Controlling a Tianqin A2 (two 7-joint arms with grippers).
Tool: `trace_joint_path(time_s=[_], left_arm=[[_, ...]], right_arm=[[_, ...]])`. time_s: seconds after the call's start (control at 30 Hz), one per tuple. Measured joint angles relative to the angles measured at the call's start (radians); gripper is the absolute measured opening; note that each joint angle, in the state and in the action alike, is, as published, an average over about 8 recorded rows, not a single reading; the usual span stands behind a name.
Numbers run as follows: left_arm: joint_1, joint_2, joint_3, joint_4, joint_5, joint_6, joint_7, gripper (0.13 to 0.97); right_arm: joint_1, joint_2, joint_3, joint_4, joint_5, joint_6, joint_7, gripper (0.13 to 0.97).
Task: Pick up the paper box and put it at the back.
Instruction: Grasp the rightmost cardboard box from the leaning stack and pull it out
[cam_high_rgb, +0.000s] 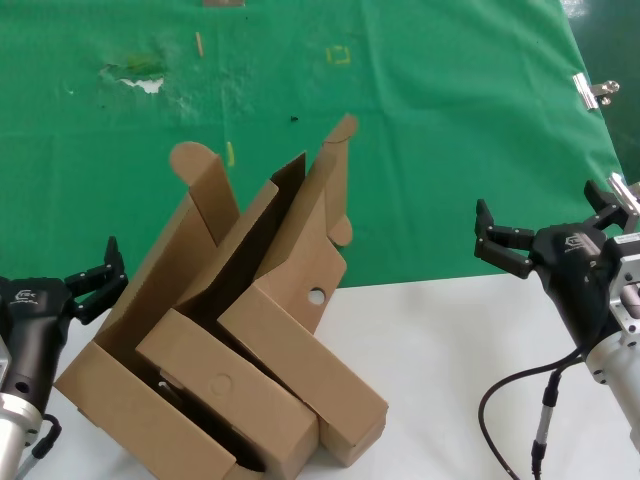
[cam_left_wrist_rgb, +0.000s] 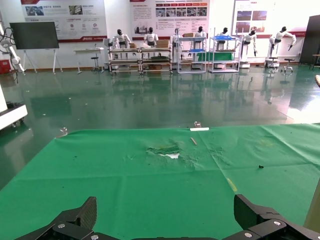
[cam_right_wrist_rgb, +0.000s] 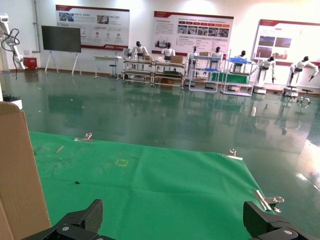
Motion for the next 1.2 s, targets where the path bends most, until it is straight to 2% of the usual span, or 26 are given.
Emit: trace_joint_path(time_s=[0.93, 1.2], left_arm=[[0.000, 0.000, 0.000, 0.000, 0.000, 0.000, 0.000, 0.966], [0.000, 0.000, 0.000, 0.000, 0.000, 0.000, 0.000, 0.958]], right_arm=[[-0.001, 0.002, 0.000, 0.002, -0.001, -0.001, -0.001, 0.966], [-0.032, 0.023, 0.026, 0.051, -0.022, -0.036, -0.056, 0.966]])
